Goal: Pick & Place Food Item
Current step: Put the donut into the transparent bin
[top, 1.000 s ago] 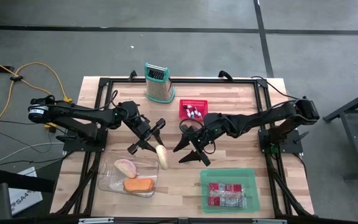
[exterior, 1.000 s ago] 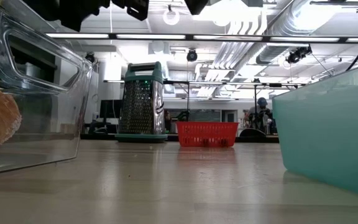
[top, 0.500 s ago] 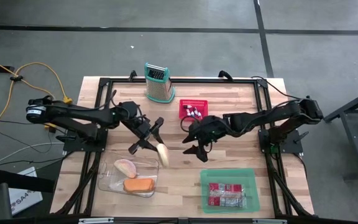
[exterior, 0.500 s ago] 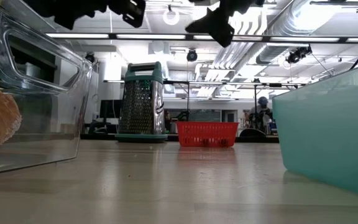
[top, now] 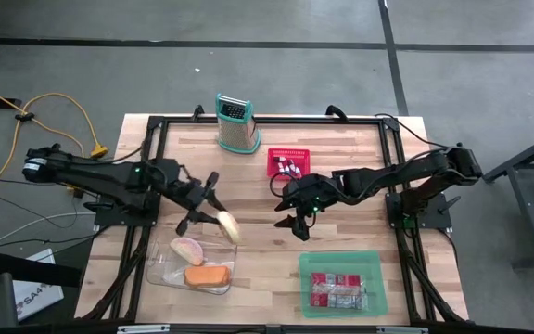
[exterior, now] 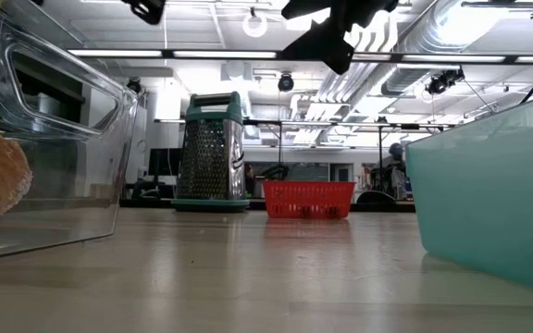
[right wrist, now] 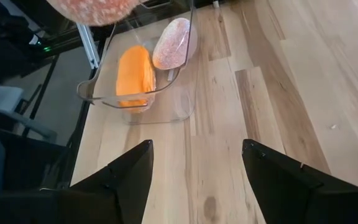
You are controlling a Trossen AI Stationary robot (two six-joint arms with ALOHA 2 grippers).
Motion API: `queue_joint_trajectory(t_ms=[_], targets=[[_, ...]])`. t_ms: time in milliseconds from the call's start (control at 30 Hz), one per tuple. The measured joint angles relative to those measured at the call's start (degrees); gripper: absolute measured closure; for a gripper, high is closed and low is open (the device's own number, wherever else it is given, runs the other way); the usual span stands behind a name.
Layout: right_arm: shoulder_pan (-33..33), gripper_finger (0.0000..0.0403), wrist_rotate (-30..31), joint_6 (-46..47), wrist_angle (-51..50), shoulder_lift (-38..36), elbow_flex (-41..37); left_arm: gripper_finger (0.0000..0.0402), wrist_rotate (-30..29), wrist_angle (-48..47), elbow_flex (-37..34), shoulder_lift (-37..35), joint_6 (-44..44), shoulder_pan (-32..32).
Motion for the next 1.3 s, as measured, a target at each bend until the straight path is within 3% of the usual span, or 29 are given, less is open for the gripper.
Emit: queue_joint_trajectory(t_ms=[467,867,1300], targets=[[0.04,0.0167,-0.12,0.00,0.16,0.00,-0.04,0.0280,-26.68,-7.39,0.00,-3.79,3.61,-18.34],[0.04,0.0167,-0.12,-0.02,0.15,0.00,-0.04,0.0280,-56.29,-16.78,0.00,-2.17,-9.98,-37.39],[0.04,0.0167,0.06,0.15,0.13,0.00,-0.04,0.0280,-70.89,-16.56,0.00,9.10,-17.62,-47.60]])
